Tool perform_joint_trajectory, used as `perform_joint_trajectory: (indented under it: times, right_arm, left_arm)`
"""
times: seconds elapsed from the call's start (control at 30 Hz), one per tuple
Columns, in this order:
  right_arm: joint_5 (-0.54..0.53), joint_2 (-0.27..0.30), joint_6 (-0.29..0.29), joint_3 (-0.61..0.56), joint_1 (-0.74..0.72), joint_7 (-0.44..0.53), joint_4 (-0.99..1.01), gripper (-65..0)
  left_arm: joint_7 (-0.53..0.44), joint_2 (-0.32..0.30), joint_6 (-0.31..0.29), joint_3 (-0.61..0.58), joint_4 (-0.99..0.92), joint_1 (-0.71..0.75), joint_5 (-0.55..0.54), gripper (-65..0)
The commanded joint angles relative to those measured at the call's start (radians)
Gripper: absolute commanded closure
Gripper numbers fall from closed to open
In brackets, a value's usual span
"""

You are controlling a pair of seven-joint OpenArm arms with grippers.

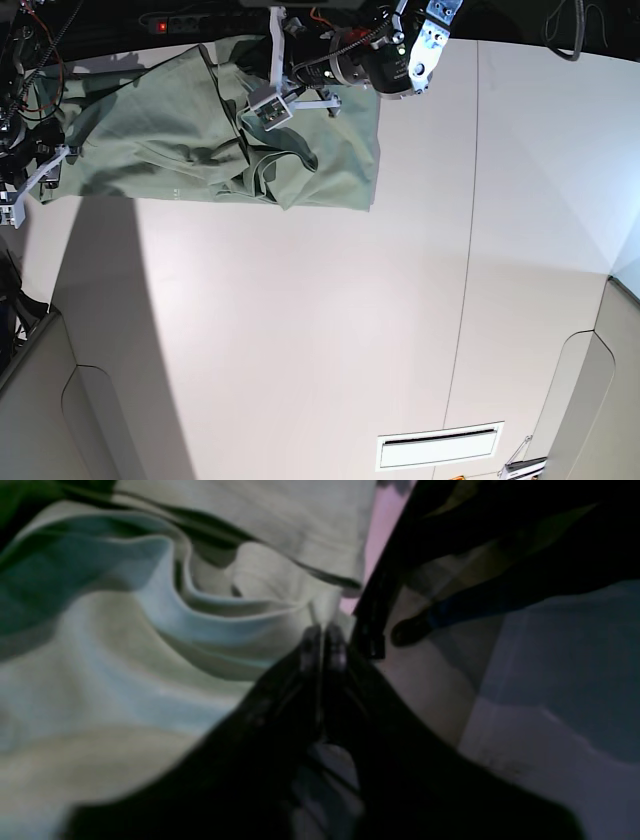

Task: Fold the T-shirt properly
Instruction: 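Grasp the bundle's folded edge with the left gripper, right gripper holding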

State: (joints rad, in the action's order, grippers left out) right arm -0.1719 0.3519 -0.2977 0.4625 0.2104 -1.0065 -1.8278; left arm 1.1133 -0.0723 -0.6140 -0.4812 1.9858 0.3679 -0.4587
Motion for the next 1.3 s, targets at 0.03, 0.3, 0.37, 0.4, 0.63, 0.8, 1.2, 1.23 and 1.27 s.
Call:
perform_joint_trajectory:
  times: [0.03,0.3,0.37,0.4,0.63,0.8,1.2,1.23,1.27]
  right_arm:
    - [-0.004,0.017,0.003,0.008,-0.008,0.023,-0.015,-29.7]
    - [-0.004,0.017,0.002,0.008,-0.008,0.023,-0.015,-29.7]
    - [-0.004,0.017,0.002,0.008,-0.008,0.023,-0.015,-29.7]
    - [-0.004,0.017,0.002,0.008,-0.008,0.023,-0.015,-29.7]
    - [-0.004,0.017,0.003,0.008,-0.008,0.023,-0.015,-29.7]
    - [-0.004,0.017,0.003,0.008,-0.008,0.023,-0.015,-29.7]
    - [-0.004,0.016,0.003,0.008,-0.008,0.027,-0.015,-29.7]
    - [-0.004,0.016,0.003,0.008,-0.008,0.027,-0.015,-29.6]
    - [-0.004,0.016,0.003,0.008,-0.008,0.027,-0.015,-29.7]
  left_arm:
    - [-0.016,0.005,-0.011,-0.002,0.018,-0.020,0.008,-14.6]
    - [0.006,0.005,-0.012,-0.002,0.100,-0.032,-0.093,-18.5]
    - [0.009,0.002,-0.013,-0.002,0.154,-0.032,-0.121,-18.5]
    - [0.009,0.002,-0.021,-0.002,0.181,-0.032,-0.126,-18.5]
    - [-0.163,0.003,0.064,0.050,0.173,-0.033,0.193,-9.7]
    - [-0.227,0.003,0.130,0.156,0.044,-0.053,0.296,0.0]
    - [-0.243,0.006,0.131,0.199,-0.113,-0.125,0.203,0.0]
    - [-0.243,0.006,0.131,0.199,-0.117,-0.137,0.196,0.0]
    - [-0.243,0.006,0.131,0.199,-0.119,-0.147,0.186,0.0]
